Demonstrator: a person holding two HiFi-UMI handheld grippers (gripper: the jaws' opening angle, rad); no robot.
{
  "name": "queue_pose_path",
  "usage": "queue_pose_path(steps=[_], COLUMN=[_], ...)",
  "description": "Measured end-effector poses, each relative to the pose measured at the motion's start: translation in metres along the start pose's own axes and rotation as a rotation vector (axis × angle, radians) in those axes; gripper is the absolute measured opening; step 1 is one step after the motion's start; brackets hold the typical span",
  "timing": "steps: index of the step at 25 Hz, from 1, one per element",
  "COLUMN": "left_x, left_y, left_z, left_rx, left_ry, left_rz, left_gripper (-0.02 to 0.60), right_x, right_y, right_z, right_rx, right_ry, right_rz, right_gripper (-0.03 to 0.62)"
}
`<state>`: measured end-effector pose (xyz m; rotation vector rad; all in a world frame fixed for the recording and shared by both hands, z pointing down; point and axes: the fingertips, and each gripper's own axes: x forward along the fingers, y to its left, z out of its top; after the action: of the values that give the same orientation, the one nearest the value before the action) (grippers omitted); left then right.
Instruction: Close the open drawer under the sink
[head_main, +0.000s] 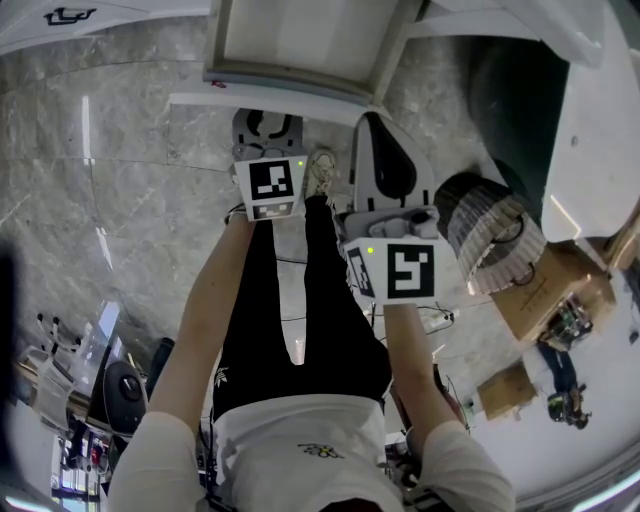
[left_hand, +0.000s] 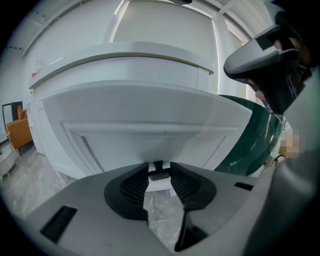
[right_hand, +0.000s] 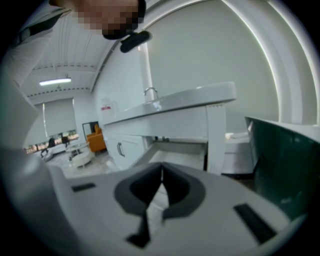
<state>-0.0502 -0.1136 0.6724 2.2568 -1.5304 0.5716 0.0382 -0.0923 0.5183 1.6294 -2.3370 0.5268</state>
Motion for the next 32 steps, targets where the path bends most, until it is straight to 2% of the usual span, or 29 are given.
queue_pose_path(steps=[18, 32], left_x=[-0.001, -0.008], left_y=[0.0, 0.0], left_z=[0.0, 0.007], left_rx=[-0.021, 0.011], left_ry=[0.007, 0.061], left_rz=[-0.058, -0.05], left_gripper=[0.147, 0.141], right_x=[-0.004, -0.012], right_y=[-0.006, -0.003], right_z=[-0.011, -0.001], right_rx=[-0.011, 0.019], right_ry=[0.025, 0.027], right_rz=[-0.007, -0.015], right_gripper=[0.029, 0.029])
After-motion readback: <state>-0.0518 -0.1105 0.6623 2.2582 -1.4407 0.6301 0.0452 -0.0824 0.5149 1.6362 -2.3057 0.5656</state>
